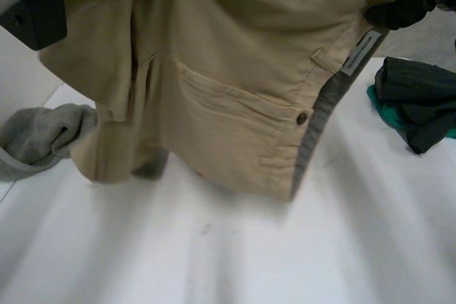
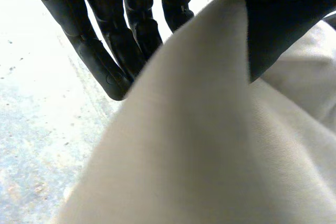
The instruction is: Fold the laundry.
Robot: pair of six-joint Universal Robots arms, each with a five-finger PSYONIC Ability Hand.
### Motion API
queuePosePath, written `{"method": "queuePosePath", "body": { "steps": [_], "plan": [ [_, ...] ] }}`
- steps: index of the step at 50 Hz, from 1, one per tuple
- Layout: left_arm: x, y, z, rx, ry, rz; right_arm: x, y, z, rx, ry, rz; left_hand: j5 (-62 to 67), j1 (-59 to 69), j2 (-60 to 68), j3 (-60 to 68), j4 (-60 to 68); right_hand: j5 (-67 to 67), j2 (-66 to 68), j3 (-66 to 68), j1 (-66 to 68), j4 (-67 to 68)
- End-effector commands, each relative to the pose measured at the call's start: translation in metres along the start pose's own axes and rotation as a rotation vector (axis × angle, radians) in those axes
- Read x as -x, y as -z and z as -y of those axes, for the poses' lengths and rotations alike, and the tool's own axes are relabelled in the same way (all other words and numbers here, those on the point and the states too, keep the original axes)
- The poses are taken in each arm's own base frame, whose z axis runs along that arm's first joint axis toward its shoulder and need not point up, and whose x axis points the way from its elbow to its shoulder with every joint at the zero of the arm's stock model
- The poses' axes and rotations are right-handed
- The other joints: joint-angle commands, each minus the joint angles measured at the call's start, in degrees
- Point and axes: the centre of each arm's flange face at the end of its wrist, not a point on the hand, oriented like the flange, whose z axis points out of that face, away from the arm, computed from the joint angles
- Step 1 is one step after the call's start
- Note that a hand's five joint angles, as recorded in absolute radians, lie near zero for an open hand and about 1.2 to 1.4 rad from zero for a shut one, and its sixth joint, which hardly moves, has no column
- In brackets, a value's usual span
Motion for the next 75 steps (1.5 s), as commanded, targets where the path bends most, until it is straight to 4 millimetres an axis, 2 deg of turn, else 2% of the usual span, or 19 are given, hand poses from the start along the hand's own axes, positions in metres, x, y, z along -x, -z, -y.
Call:
{"method": "queuePosePath", "body": {
  "steps": [1, 5, 9, 12, 14, 16, 17, 21, 23, 29, 35, 37, 43, 47, 51, 55, 62, 66, 75],
  "plan": [
    [0.013, -0.033, -0.032, 0.065, -0.044, 0.017, -0.001, -0.015, -0.012, 0.04, -0.006, -0.014, 14.4, 13.3, 11.3, 11.9, 11.3, 12.5, 12.1, 11.8, 16.2, 11.3],
    [0.012, -0.065, -0.08, 0.162, -0.061, 0.005, 0.004, -0.04, -0.04, 0.119, 0.003, -0.002, 14.4, 13.3, 11.3, 11.9, 11.3, 12.5, 12.1, 11.8, 16.2, 11.3],
    [0.009, -0.105, -0.153, 0.256, -0.09, -0.013, 0.007, -0.075, -0.089, 0.23, 0.04, -0.041, 14.4, 13.3, 11.3, 11.9, 11.3, 12.5, 12.1, 11.8, 16.2, 11.3],
    [0.006, -0.123, -0.187, 0.263, -0.108, -0.018, 0.013, -0.092, -0.112, 0.259, 0.065, -0.066, 14.4, 13.3, 11.3, 11.9, 11.3, 12.5, 12.1, 11.8, 16.2, 11.3],
    [0.003, -0.14, -0.215, 0.234, -0.126, -0.017, 0.017, -0.11, -0.13, 0.244, 0.097, -0.127, 6.7, 5.6, 3.7, 4.3, 3.7, 12.5, 12.1, 11.8, 16.2, 11.3],
    [0.002, -0.152, -0.225, 0.182, -0.139, -0.007, 0.015, -0.122, -0.141, 0.218, 0.119, -0.194, -6.0, -7.2, -9.1, -8.5, -9.1, 12.5, 12.1, 11.8, 16.2, 11.3],
    [0.003, -0.162, -0.227, 0.117, -0.153, 0.013, 0.013, -0.133, -0.149, 0.175, 0.135, -0.272, -21.8, -22.9, -24.8, -24.2, -24.8, 1.5, 1.0, 0.8, 5.2, 0.3],
    [0.014, -0.177, -0.208, -0.031, -0.169, 0.124, 0.005, -0.153, -0.148, 0.028, 0.196, -0.44, -55.6, -56.7, -58.7, -58.1, -58.7, -57.5, -57.9, -58.2, -53.8, -58.7],
    [0.02, -0.177, -0.193, -0.079, -0.169, 0.186, 0.004, -0.154, -0.146, 0.009, 0.237, -0.464, -55.6, -56.7, -58.7, -58.1, -58.7, -57.5, -57.9, -58.2, -53.8, -58.7],
    [0.028, -0.156, -0.154, -0.098, -0.189, 0.34, 0.021, -0.134, -0.132, 0.046, 0.3, -0.325, -55.6, -56.7, -58.7, -58.1, -58.7, -57.5, -57.9, -58.2, -53.8, -58.7],
    [0.007, -0.11, -0.148, 0.044, -0.253, 0.258, 0.037, -0.091, -0.122, 0.156, 0.283, -0.103, -55.6, -56.7, -58.7, -58.1, -58.7, -57.5, -57.9, -58.2, -53.8, -58.7],
    [-0.007, -0.083, -0.154, 0.137, -0.26, 0.188, 0.044, -0.068, -0.123, 0.233, 0.264, -0.005, -54.7, -55.9, -57.8, -57.2, -57.8, -55.4, -55.8, -56.1, -51.6, -56.5],
    [-0.048, -0.004, -0.178, 0.378, -0.223, -0.055, 0.06, -0.012, -0.141, 0.46, 0.184, 0.208, -27.7, -28.8, -30.8, -30.2, -30.7, -35.7, -36.1, -36.4, -32.0, -36.9],
    [-0.076, 0.042, -0.193, 0.501, -0.184, -0.22, 0.07, 0.015, -0.159, 0.593, 0.129, 0.297, -19.6, -20.7, -22.7, -22.1, -22.7, -29.3, -29.7, -30.0, -25.6, -30.5],
    [-0.093, 0.07, -0.212, 0.611, -0.141, -0.31, 0.079, 0.028, -0.181, 0.638, 0.097, 0.331, -17.2, -18.3, -20.3, -19.7, -20.3, -29.6, -30.0, -30.3, -25.9, -30.8],
    [-0.101, 0.079, -0.24, 0.714, -0.109, -0.323, 0.087, 0.029, -0.203, 0.6, 0.076, 0.303, -26.7, -27.9, -29.8, -29.2, -29.8, -34.1, -34.5, -34.8, -30.4, -35.3],
    [-0.102, 0.069, -0.279, 0.81, -0.099, -0.275, 0.098, 0.028, -0.223, 0.53, 0.066, 0.229, -34.0, -35.1, -37.1, -36.5, -37.1, -40.0, -40.4, -40.7, -36.3, -41.2],
    [-0.088, 0.052, -0.295, 0.813, -0.107, -0.185, 0.103, 0.031, -0.232, 0.519, 0.066, 0.196, -34.5, -35.7, -37.6, -37.0, -37.6, -40.5, -40.9, -41.2, -36.8, -41.7],
    [-0.03, 0.013, -0.309, 0.748, -0.197, 0.065, 0.117, 0.034, -0.244, 0.442, 0.116, 0.184, -40.2, -41.4, -43.3, -42.7, -43.3, -40.7, -41.1, -41.4, -37.0, -41.9]
  ]
}}
